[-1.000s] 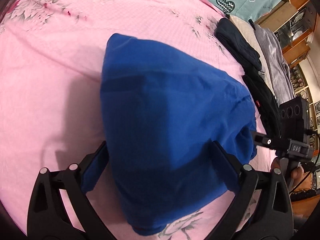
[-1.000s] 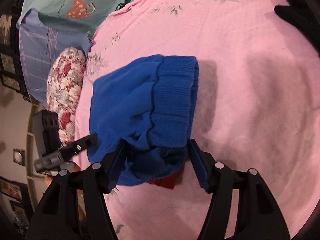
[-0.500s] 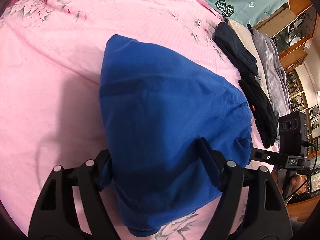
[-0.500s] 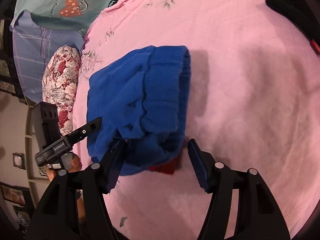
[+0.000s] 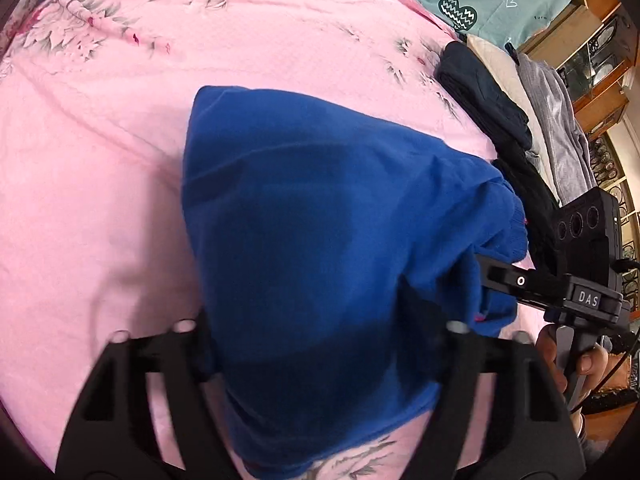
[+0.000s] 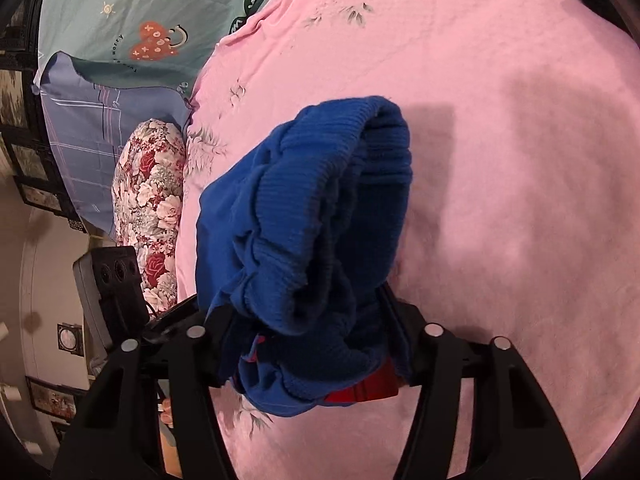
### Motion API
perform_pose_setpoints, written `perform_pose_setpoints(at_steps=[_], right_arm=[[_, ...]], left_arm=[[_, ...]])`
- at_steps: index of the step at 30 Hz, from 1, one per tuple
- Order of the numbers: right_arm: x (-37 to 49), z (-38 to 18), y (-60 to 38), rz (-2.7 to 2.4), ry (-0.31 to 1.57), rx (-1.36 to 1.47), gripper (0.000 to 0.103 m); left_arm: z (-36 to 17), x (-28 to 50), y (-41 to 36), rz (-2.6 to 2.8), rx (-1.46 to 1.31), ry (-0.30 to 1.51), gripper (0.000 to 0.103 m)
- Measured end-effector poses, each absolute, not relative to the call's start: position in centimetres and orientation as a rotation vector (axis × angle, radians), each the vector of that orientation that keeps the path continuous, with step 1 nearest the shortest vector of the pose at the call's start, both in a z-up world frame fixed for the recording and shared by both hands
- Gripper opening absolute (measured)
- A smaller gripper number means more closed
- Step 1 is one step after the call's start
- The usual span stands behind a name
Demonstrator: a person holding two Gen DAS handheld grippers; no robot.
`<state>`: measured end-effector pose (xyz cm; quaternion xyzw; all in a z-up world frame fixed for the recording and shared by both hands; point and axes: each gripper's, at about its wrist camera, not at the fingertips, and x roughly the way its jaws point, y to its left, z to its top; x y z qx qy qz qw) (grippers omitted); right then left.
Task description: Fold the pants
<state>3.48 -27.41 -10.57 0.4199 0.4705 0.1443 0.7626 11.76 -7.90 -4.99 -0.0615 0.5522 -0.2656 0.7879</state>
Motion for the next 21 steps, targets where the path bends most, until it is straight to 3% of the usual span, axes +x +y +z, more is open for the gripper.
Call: perform_pose_setpoints(at_steps=[2, 11, 14, 17, 21], right_arm=[[3.2, -9.8, -27.2, 0.295, 1.019, 0.884, 0.048], [4.0, 3.9, -23.3, 0.355, 0.695, 0.51, 0.046], [7.4, 7.6, -22.0, 0.38, 0.635, 0.431, 0.046], [12.0, 6.1, -21.9, 0.39, 0.729, 0.504, 0.046], [15.8, -1.4, -21.8, 0.39, 0.95, 0.66, 0.046]], left_arm=[[-3.6, 11.3, -7.4, -0.566, -0.14, 1.155, 0.039], [7.8, 12.2, -4.7, -0.526, -0.13, 0.853, 0.038], [8.4, 15.5, -3.4, -0.466, -0.159, 0.834, 0.038], [4.9, 19.0, -2.1, -0.416, -0.19, 0.947, 0.038], [-0.6, 21.8, 0.0, -0.352, -0.216, 1.07, 0.039]])
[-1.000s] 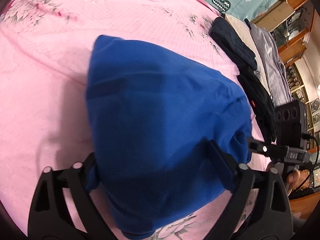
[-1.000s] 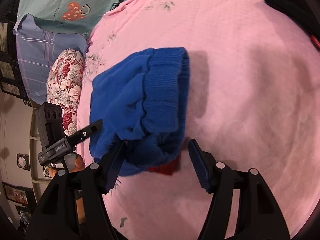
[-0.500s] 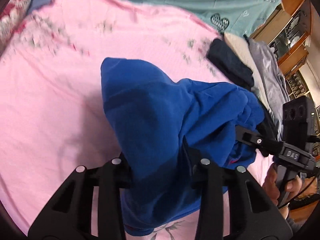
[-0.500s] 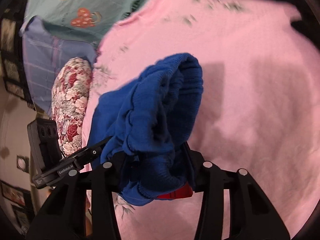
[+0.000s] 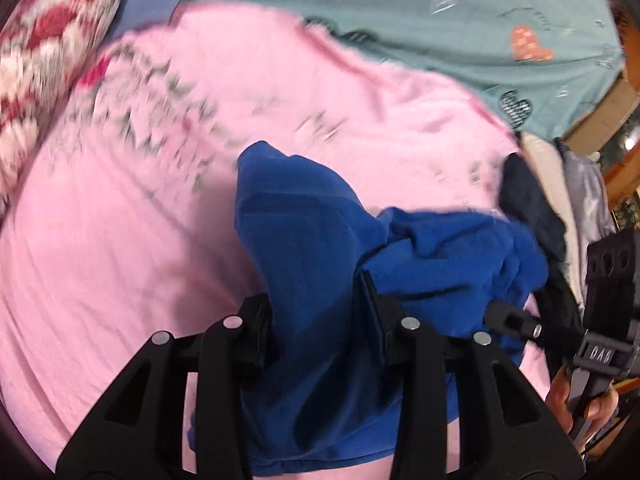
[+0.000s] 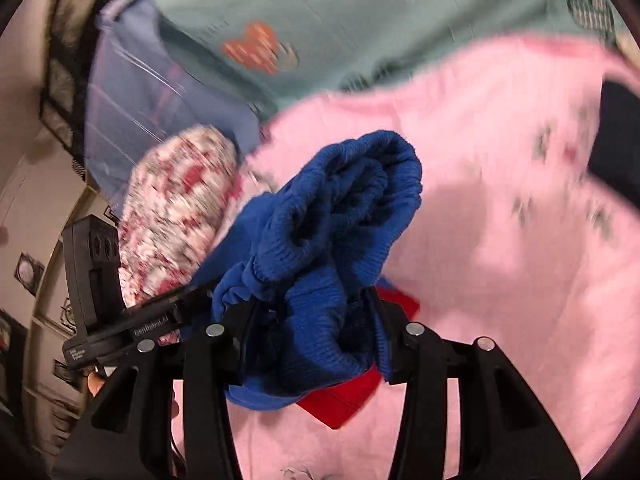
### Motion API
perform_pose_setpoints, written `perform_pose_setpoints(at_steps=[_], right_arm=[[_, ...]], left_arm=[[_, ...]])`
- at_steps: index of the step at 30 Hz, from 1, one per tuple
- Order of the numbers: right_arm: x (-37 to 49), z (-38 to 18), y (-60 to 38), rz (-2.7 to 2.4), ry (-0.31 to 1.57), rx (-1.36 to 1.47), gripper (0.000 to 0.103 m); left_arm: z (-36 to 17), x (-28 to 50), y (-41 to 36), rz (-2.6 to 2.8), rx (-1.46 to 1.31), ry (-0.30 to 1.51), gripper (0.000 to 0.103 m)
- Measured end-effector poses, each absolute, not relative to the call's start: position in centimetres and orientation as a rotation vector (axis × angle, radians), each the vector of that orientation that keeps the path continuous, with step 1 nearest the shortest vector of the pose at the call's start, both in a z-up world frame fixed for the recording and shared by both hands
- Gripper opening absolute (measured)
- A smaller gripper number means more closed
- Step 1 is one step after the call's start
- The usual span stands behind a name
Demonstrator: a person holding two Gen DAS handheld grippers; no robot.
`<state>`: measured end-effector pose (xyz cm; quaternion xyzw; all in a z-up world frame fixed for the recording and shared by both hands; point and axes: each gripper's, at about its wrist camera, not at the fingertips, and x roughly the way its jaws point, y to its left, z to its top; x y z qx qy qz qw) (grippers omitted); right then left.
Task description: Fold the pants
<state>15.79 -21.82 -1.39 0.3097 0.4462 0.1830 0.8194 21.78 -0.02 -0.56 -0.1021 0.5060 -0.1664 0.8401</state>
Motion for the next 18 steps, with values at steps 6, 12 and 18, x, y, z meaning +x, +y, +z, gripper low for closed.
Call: perform_pose_setpoints(at_steps=[6, 12, 18], right_arm=[[14.4, -7.9, -21.0, 0.412, 1.144, 0.833, 0.052], [13.4, -8.5, -20.5, 0.45, 1.199, 0.868, 0.064], [16.1, -8.7, -17.9, 0.45, 1.155, 0.829, 0.065]], left_arm=[[-2.0, 22.9, 2.2, -0.407, -0.212, 1.085, 0.069], [-4.3, 24.2, 4.5, -0.442, -0.33, 1.156, 0.08], [-4.8, 23.6, 3.6, -0.441, -0.291, 1.147, 0.059]])
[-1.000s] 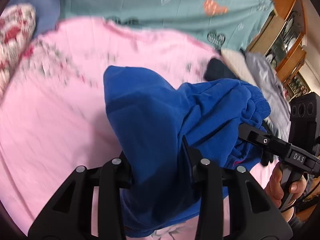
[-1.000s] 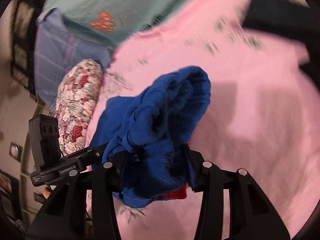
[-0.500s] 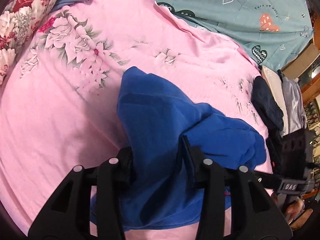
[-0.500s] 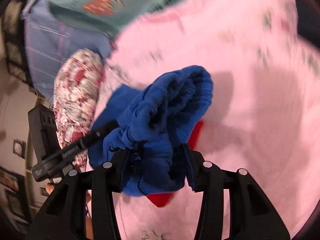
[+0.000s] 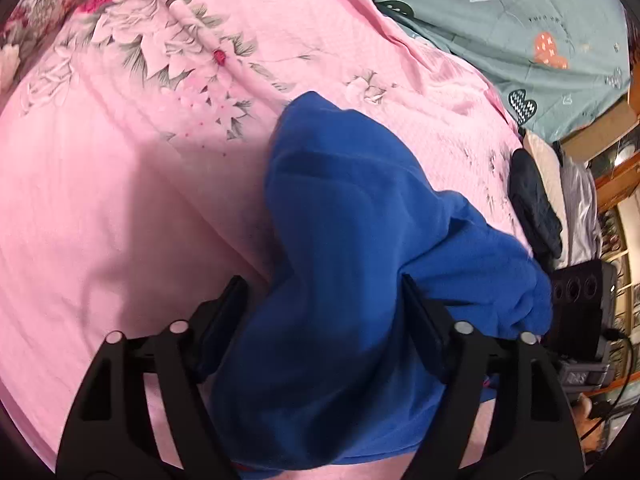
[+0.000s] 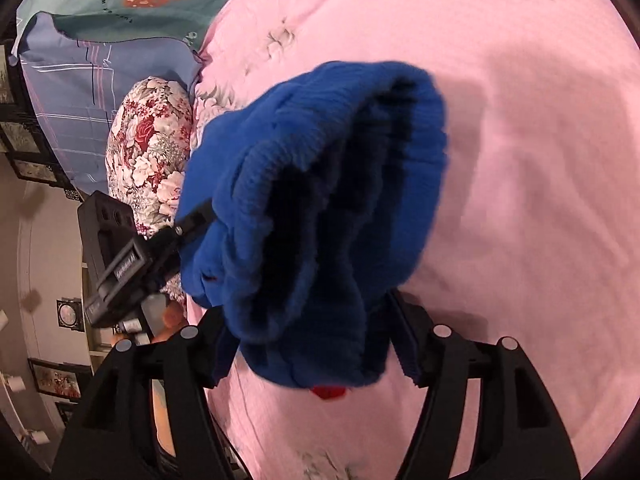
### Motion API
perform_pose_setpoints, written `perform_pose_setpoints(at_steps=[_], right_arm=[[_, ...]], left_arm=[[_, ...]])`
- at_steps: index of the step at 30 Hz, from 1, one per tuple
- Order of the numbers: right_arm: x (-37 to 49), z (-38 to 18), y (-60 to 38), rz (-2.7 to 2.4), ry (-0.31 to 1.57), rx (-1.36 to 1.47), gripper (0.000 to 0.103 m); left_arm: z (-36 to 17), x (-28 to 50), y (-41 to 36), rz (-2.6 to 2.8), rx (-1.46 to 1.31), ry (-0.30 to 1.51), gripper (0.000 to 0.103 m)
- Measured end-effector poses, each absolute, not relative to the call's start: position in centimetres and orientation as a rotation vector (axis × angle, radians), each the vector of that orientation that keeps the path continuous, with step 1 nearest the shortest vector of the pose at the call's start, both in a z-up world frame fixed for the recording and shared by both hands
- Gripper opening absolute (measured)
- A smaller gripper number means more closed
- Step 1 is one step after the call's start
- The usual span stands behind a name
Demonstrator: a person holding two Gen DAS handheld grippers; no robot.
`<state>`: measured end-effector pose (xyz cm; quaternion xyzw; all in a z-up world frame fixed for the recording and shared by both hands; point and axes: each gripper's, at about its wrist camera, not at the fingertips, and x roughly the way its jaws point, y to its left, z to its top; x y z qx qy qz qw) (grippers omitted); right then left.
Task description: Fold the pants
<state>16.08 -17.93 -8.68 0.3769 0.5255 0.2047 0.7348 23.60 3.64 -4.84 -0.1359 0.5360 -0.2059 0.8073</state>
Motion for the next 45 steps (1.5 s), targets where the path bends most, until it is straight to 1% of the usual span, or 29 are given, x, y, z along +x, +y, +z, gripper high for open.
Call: perform_pose_setpoints(at_steps=[1, 2, 3, 4, 8, 12, 13, 15, 17, 18, 19, 20, 21, 22, 23, 24, 25, 26, 29, 32, 37, 40, 42, 45], right_arm=[[16.4, -8.6, -17.5, 0.425, 1.145, 0.806, 0.049], [16.5, -8.6, -17.4, 0.413, 1.143, 0.795, 0.045], [16.5, -8.1, -17.3, 0.411, 1.131, 0.778, 0.043], [16.4, -6.9, -17.2, 0.417, 1.092, 0.745, 0.041], [16.3, -0.9, -17.5, 0.412, 0.901, 0.559, 0.04], [18.7, 4.3, -18.5, 0.381, 0.731, 0.403, 0.04], [19.8, 5.3, -18.6, 0.379, 0.694, 0.354, 0.04], [22.3, 5.6, -19.0, 0.36, 0.68, 0.302, 0.04], [25.6, 4.3, -19.5, 0.34, 0.702, 0.298, 0.04], [26.9, 3.3, -19.7, 0.327, 0.721, 0.296, 0.041], [28.2, 2.0, -19.9, 0.317, 0.751, 0.299, 0.042], [29.8, -0.1, -20.0, 0.308, 0.81, 0.3, 0.042], [30.8, -1.5, -20.0, 0.301, 0.855, 0.295, 0.045], [31.9, -3.8, -20.2, 0.258, 0.925, 0.277, 0.049], [32.3, -5.2, -20.6, 0.228, 0.965, 0.273, 0.052], [32.3, -6.0, -21.1, 0.226, 0.98, 0.299, 0.06], [31.6, -6.0, -21.8, 0.229, 0.938, 0.333, 0.07], [31.3, -6.0, -22.1, 0.201, 0.945, 0.331, 0.074], [29.8, -5.5, -23.0, 0.192, 0.953, 0.352, 0.074], [27.3, -4.3, -23.6, 0.176, 0.912, 0.402, 0.074], [21.9, -2.7, -23.6, 0.123, 0.858, 0.448, 0.076], [19.1, -1.6, -23.6, 0.089, 0.821, 0.464, 0.076], [17.4, -1.0, -23.0, 0.047, 0.812, 0.43, 0.076], [14.7, 0.1, -21.1, -0.05, 0.76, 0.302, 0.077]], left_arm=[[-4.5, 23.3, 3.1, -0.461, -0.275, 1.141, 0.052], [-3.9, 23.1, 3.0, -0.459, -0.261, 1.129, 0.042], [-3.1, 22.7, 2.7, -0.461, -0.244, 1.111, 0.038], [-2.1, 22.4, 2.3, -0.458, -0.217, 1.082, 0.037], [2.5, 22.4, 1.7, -0.457, -0.219, 0.931, 0.037], [5.8, 25.3, 1.8, -0.411, -0.329, 0.786, 0.038], [5.8, 26.5, 1.8, -0.387, -0.351, 0.769, 0.039], [4.7, 29.1, 1.3, -0.344, -0.377, 0.778, 0.041], [2.3, 31.6, 0.8, -0.306, -0.385, 0.84, 0.042], [0.3, 33.1, 0.3, -0.277, -0.373, 0.9, 0.042], [-1.7, 34.2, -0.2, -0.226, -0.344, 0.957, 0.044], [-2.8, 34.7, -0.3, -0.174, -0.31, 0.97, 0.057], [-3.4, 34.7, -0.4, -0.122, -0.273, 0.95, 0.085], [-3.7, 34.5, -0.3, -0.066, -0.23, 0.929, 0.096], [-3.8, 34.4, -0.1, -0.051, -0.211, 0.927, 0.101], [-3.8, 34.3, 0.3, -0.069, -0.216, 0.93, 0.101], [-3.9, 34.3, 0.8, -0.089, -0.236, 0.94, 0.101], [-3.9, 34.4, 1.6, -0.109, -0.269, 0.957, 0.101], [-3.9, 34.1, 3.6, -0.141, -0.359, 0.992, 0.101], [-3.1, 32.8, 4.8, -0.119, -0.368, 0.982, 0.101], [-0.6, 27.6, 5.8, -0.055, -0.331, 0.9, 0.101], [-0.4, 23.9, 5.1, -0.015, -0.291, 0.871, 0.101], [-0.4, 21.5, 4.6, -0.012, -0.267, 0.843, 0.101], [-0.2, 18.6, 3.5, 0.028, -0.192, 0.792, 0.101]])
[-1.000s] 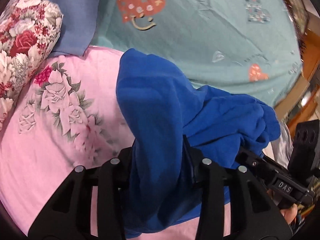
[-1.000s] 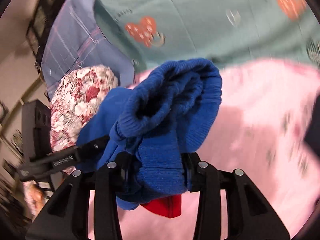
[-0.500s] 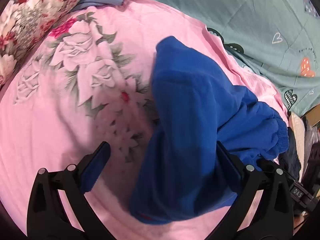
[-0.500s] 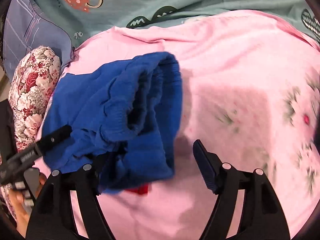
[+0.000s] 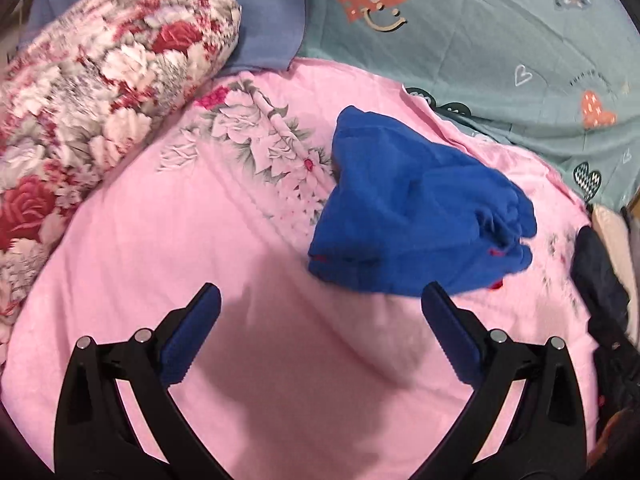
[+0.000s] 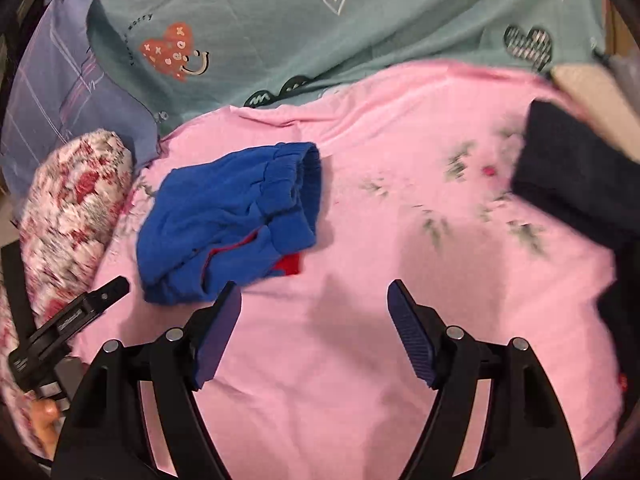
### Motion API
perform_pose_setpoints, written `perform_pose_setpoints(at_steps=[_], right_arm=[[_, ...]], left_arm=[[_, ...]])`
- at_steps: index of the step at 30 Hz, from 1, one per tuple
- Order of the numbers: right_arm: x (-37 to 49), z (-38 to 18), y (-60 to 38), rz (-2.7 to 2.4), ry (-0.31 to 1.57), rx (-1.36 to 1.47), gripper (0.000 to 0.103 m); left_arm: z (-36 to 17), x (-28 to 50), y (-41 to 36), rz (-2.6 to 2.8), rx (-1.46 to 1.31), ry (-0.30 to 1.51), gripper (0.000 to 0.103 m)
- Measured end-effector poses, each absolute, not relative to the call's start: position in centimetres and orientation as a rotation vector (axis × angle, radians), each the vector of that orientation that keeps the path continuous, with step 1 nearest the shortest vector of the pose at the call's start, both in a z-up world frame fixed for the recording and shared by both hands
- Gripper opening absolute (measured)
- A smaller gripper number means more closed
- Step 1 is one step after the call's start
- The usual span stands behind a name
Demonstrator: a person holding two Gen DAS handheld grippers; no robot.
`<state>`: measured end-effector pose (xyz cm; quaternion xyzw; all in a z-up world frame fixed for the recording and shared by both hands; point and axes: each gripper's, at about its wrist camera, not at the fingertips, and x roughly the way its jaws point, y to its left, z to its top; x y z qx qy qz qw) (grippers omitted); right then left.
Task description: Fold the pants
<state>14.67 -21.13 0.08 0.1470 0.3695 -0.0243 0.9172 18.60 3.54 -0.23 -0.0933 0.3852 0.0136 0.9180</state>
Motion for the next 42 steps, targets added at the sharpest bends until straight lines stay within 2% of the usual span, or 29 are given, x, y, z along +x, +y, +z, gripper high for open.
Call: perform_pose_setpoints(at_steps=[3, 7, 15, 42], right_arm=[[11.9, 0.3, -19.5, -0.109, 0.691, 0.224, 0.095], [10.4, -0.8, -18.0, -0.14, 0.644, 0.152, 0.101], [10.7, -3.1, -19.1, -0.097, 0.66, 0.266, 0.101], [11.2, -5.1, -16.3, -0.036, 0.76, 0.19, 0.101]], left_arm=[[0.2, 16.8, 2.1, 0.037, -0.101, 0.741, 0.101], [0.0, 15.5, 0.7, 0.006, -0.019, 0.72, 0.101], [-0.7, 15.5, -0.8, 0.0, 0.052, 0.733, 0.101], [-2.5, 16.0, -1.2, -0.044, 0.01, 0.816, 0.101]])
